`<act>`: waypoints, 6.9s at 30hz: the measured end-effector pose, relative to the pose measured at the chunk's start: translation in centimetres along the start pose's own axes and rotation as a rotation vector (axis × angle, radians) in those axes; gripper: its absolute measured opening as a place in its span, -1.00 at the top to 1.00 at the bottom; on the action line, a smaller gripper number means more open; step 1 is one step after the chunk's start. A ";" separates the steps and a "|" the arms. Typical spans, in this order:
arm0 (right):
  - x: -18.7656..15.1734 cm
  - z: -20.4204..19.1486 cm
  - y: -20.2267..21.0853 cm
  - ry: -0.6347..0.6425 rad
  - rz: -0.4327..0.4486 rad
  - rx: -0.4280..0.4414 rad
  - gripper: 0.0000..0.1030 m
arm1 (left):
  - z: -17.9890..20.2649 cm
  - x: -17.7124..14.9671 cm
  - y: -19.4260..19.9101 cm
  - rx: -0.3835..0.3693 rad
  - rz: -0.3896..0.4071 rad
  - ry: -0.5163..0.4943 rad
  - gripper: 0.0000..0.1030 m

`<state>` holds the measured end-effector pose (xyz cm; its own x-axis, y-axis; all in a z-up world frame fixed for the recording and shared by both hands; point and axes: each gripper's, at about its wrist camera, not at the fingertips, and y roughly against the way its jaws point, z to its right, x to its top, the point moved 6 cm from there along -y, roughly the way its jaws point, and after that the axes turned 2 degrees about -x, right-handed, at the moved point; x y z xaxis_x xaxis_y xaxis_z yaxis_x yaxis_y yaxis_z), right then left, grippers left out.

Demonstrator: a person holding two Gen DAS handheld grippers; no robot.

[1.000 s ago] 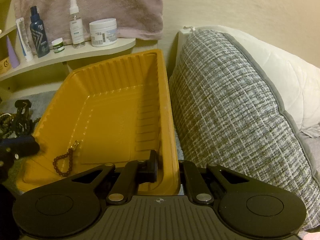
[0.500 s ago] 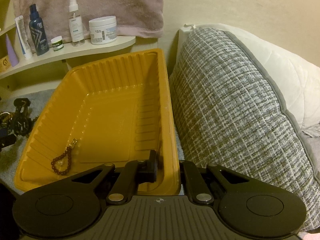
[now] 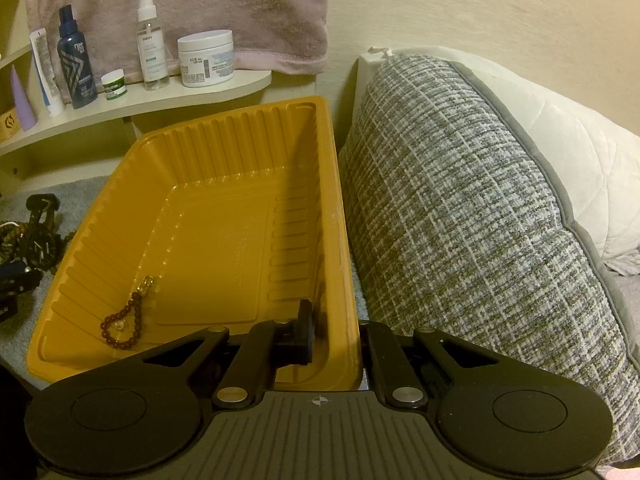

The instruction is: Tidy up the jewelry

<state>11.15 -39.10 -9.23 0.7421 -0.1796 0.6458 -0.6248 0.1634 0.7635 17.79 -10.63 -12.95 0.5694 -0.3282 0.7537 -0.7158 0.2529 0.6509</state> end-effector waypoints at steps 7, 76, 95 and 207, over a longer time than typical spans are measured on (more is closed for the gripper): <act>0.0 0.1 -0.1 0.000 0.001 0.000 0.85 | 0.4 0.0 0.7 0.000 0.005 -0.018 0.70; -0.2 0.0 -0.1 0.001 0.003 -0.003 0.85 | 6.8 2.7 -3.0 -0.181 0.007 -0.190 0.83; 0.7 -0.6 2.0 0.050 0.056 -0.059 0.88 | 4.4 6.5 1.3 -0.279 0.080 0.005 0.89; 0.8 -0.7 1.6 0.065 0.055 -0.070 0.89 | 11.7 8.8 3.8 -0.354 0.203 -0.147 0.73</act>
<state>10.91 -38.33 -7.43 0.7230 -0.1052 0.6828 -0.6480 0.2394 0.7231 15.35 -23.20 -4.95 0.3492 -0.3591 0.8655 -0.6104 0.6136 0.5009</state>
